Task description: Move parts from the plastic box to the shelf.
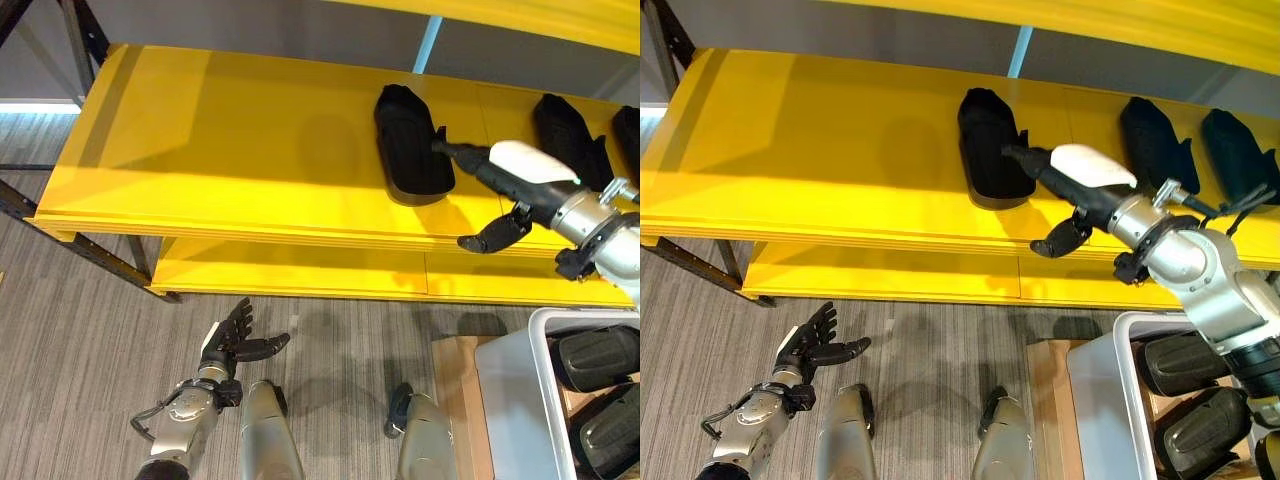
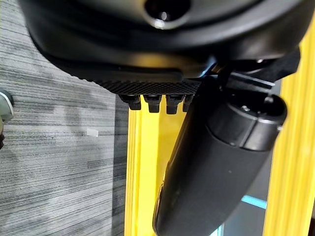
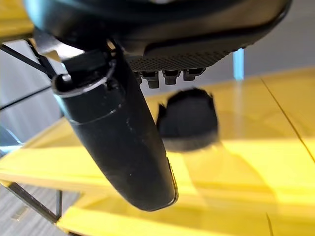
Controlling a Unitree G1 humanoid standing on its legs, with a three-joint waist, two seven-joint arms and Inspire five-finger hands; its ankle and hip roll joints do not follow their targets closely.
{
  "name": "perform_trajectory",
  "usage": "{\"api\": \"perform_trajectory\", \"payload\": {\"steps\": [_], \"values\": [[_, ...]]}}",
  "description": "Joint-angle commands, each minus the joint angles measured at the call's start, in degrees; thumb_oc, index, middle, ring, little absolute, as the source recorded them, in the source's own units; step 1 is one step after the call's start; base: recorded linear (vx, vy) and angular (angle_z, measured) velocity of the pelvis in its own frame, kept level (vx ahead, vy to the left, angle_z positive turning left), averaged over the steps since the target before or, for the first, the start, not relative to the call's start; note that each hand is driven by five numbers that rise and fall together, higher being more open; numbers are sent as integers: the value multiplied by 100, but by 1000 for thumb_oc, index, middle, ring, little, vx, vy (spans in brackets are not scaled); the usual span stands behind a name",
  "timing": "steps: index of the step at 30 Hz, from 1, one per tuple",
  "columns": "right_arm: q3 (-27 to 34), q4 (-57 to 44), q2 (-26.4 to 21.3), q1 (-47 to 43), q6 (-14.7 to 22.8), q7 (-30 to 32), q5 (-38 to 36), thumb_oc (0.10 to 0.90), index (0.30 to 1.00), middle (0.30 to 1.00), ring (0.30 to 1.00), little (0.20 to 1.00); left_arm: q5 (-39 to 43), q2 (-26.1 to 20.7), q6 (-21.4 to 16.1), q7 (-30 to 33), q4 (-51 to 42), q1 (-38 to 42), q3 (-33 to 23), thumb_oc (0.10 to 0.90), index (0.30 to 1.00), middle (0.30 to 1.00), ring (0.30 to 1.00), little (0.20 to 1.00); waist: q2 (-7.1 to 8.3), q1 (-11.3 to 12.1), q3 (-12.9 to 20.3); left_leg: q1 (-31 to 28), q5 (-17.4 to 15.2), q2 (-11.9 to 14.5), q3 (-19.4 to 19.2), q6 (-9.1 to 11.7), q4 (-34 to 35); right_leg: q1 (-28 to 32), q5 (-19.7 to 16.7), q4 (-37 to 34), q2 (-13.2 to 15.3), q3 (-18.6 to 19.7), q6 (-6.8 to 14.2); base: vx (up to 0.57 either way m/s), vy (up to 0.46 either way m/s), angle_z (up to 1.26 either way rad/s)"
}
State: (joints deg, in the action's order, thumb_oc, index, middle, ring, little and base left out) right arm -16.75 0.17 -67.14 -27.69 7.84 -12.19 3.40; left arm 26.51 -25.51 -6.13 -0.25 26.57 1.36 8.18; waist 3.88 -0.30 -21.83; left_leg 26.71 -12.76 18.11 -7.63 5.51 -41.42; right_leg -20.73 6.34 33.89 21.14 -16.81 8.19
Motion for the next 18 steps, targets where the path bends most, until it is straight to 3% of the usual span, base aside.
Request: {"api": "perform_trajectory", "payload": {"steps": [1,7,18], "values": [[681,-192,248,-238,163,437,126,900,1000,1000,1000,1000,-163,-23,-331,102,-305,44,-41,900,1000,1000,1000,1000,79,61,536,-345,192,240,22,228,360,106,145,259,-72,168,-22,-1,4,-9],[659,-237,481,-38,117,440,307,900,1000,1000,1000,1000,-220,17,-319,153,-287,38,-34,900,1000,1000,1000,1000,64,52,525,-356,199,269,-5,234,355,113,148,254,-81,185,-26,2,-1,-4],[123,391,756,-455,-38,552,624,900,1000,1000,1000,1000,-211,8,-342,189,-309,47,27,900,1000,1000,1000,1000,-3,109,459,-335,192,233,-6,224,327,108,146,290,-45,184,-26,0,0,0]]}}
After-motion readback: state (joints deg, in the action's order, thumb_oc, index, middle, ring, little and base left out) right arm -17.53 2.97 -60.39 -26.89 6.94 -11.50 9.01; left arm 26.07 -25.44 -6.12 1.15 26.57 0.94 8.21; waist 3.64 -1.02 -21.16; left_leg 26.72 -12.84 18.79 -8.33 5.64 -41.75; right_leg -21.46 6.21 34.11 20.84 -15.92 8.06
